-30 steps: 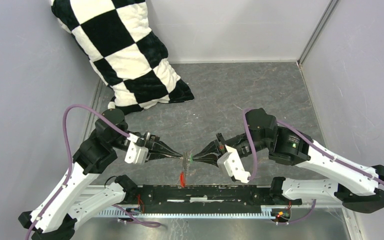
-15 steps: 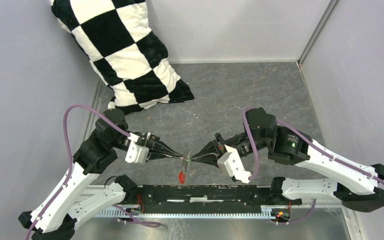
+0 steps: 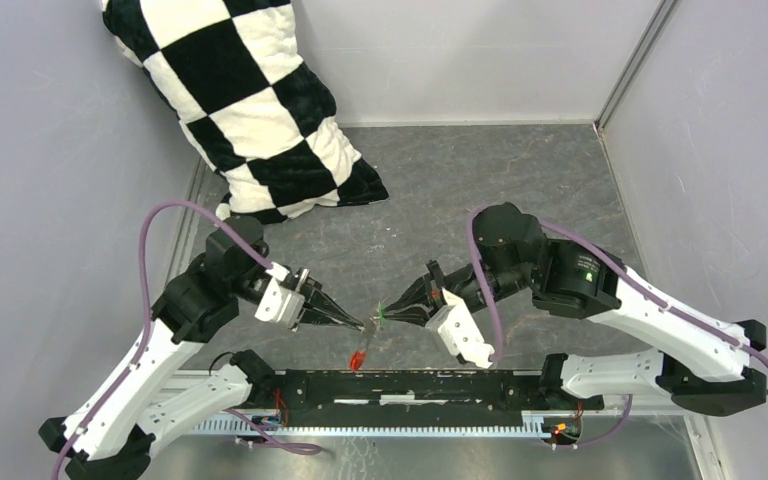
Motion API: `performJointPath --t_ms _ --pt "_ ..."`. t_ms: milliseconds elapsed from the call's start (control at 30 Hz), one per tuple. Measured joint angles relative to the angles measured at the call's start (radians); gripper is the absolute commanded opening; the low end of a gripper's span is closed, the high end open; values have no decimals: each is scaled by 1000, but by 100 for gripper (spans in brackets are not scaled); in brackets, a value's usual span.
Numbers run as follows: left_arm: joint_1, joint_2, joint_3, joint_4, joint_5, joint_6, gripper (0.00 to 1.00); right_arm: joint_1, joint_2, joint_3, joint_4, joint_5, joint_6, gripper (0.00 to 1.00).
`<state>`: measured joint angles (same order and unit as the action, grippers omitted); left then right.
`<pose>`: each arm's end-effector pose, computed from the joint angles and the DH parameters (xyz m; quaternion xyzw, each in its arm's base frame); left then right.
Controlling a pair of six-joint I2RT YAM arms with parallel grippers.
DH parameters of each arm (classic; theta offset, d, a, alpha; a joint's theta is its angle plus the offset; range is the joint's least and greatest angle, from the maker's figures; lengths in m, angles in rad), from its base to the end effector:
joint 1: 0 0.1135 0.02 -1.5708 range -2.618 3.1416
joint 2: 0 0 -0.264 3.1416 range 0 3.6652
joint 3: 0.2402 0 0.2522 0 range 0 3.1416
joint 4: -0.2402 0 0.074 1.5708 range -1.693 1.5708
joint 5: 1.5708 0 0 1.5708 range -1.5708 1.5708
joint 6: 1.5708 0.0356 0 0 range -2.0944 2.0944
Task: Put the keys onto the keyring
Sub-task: Adjust the key at the center of the board.
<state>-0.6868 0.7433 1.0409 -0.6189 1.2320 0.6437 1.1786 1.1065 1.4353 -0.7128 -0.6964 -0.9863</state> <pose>0.0743 -0.1044 0.3942 0.6745 0.3123 -0.4788 0.4672 0.0585 0.2011 0.4475 -0.7777 0.1971 0.3320 0.4960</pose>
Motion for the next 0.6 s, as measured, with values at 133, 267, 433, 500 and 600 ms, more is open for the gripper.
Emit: performJointPath --t_ms 133,267,433,500,600 --pt "0 40 9 -81 29 23 2 6 26 21 -55 1 -26 1" --pt "0 64 16 -123 37 44 2 6 50 45 -123 7 -26 1" --pt "0 47 16 -160 35 61 2 6 5 -89 -51 103 70 1" --pt "0 39 16 -175 34 78 2 5 -51 -259 13 158 122 1" --pt "0 32 16 -217 29 115 2 -10 -113 -539 140 227 199 1"
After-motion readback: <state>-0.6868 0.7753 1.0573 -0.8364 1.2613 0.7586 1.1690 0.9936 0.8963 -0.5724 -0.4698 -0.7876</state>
